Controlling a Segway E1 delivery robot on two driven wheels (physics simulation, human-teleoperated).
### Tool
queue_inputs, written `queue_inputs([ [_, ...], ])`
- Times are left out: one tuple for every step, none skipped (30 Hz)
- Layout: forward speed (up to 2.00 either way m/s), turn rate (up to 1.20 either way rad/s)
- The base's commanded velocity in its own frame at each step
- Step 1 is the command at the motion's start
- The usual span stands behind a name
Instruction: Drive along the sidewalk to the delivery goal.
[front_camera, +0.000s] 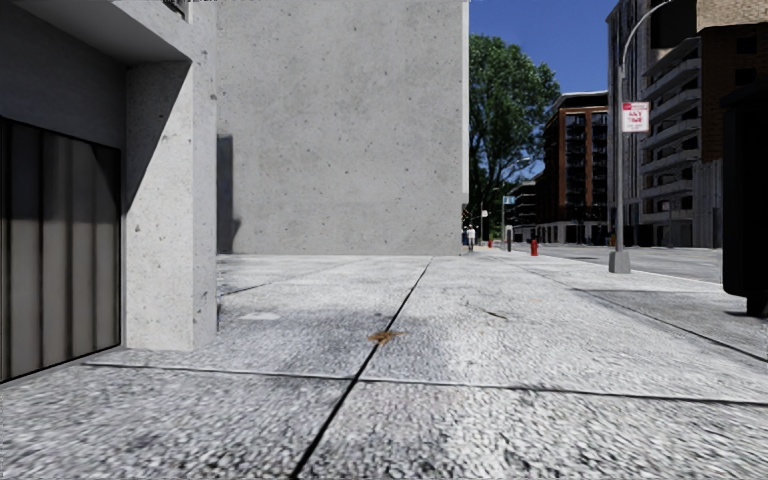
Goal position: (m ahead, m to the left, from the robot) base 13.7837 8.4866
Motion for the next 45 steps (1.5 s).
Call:
queue_inputs([
  [2.00,-0.49],
  [2.00,-0.38],
  [2.00,-0.38],
  [2.00,0.00],
  [2.00,0.00],
  [2.00,0.00],
  [2.00,0.00],
  [2.00,0.00],
  [2.00,0.00],
  [2.00,0.00],
  [2.00,0.00],
  [2.00,0.00],
  [2.00,0.00],
  [2.00,0.00],
  [2.00,0.00],
  [2.00,0.00],
  [2.00,0.00],
  [2.00,0.00],
  [2.00,0.00],
  [2.00,0.00],
  [2.00,0.00],
  [2.00,0.00],
  [2.00,0.00],
  [2.00,0.00],
  [1.96,0.11],
  [1.92,0.20],
  [1.92,0.20],
  [1.84,0.24],
  [1.77,0.25],
  [1.74,0.26],
  [1.74,0.26],
  [1.72,0.36],
  [1.72,0.47],
  [1.72,0.51],
  [1.72,0.51],
  [1.72,0.53],
  [1.72,0.53],
  [1.72,0.53],
  [1.72,0.53],
  [1.72,0.53],
  [1.72,0.53],
  [1.72,0.53],
  [1.72,0.53],
  [1.73,0.53],
  [1.73,0.53],
])
